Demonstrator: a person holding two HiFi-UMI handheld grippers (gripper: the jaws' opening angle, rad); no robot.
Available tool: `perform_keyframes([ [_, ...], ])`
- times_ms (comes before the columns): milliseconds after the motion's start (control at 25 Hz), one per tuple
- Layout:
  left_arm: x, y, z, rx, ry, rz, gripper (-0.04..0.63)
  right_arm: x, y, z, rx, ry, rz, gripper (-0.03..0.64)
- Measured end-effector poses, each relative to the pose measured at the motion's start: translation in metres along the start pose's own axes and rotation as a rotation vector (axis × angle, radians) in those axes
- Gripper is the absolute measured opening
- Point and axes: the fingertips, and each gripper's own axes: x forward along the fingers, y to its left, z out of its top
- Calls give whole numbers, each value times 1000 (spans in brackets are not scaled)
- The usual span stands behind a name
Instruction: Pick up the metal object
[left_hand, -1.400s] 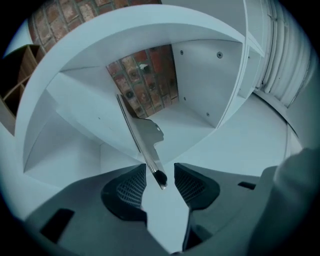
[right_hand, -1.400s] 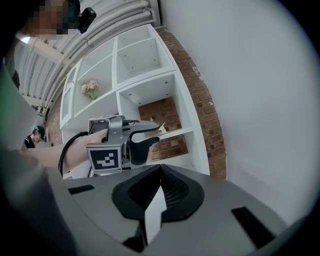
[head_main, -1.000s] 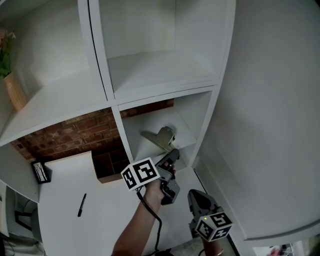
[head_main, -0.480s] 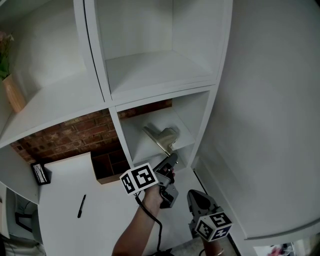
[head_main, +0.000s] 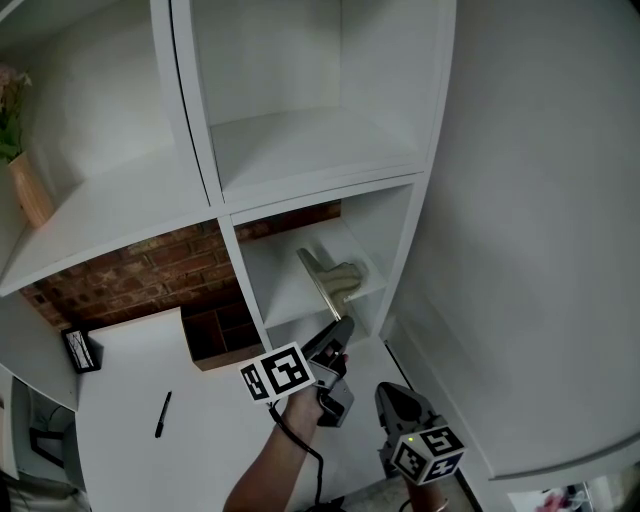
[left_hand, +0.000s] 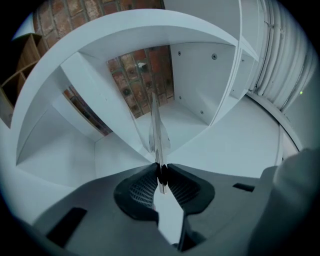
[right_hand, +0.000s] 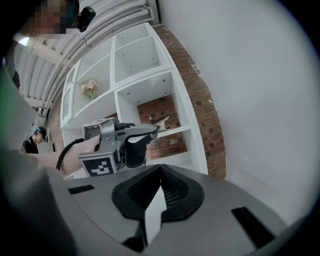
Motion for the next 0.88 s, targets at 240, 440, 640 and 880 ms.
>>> perform_keyframes([
  [240,-15,-8,-4,110,0,4,67,-2,2,1,-5,-4,7,5],
  [440,-33,-11,-3,242,7,49,67,-1,7,3,-13,-8,19,5],
  [640,-51,-19,-4,375,21,83,67,-1,12,11,-28,-22,32,5],
  [880,-82,-24,-5,511,7,154,66,-2,22,14,-41,-33,47,5],
])
